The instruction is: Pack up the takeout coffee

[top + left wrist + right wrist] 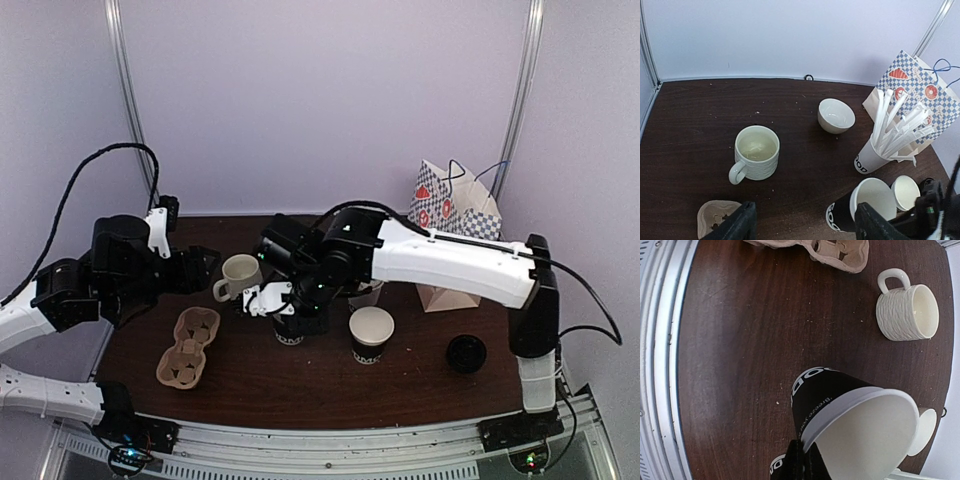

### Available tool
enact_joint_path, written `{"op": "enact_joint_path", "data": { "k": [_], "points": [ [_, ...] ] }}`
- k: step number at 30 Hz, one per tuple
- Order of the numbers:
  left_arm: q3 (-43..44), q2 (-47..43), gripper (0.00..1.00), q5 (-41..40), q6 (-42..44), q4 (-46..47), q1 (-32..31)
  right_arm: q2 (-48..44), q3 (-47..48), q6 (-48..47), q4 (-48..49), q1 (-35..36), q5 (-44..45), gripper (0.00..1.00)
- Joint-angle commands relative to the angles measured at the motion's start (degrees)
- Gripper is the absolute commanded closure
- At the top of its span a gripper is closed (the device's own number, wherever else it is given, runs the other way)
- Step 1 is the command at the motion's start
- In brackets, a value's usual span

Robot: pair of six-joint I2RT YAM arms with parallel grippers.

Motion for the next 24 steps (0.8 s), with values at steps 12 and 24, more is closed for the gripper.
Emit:
{"op": "enact_joint_path", "data": {
  "k": [12, 24],
  "points": [
    [-2.77, -1.49, 0.29, 4.02, -0.31, 0.79, 0.25, 10.41, 7.26, 4.15, -2.25, -2.76, -1.21, 1.00],
    [-3.97, -1.84, 0.29, 3.46, -0.57, 1.26, 0.32, 4.40, -3.07, -2.22, -4.55, 1.37, -7.69, 1.00]
  ]
}}
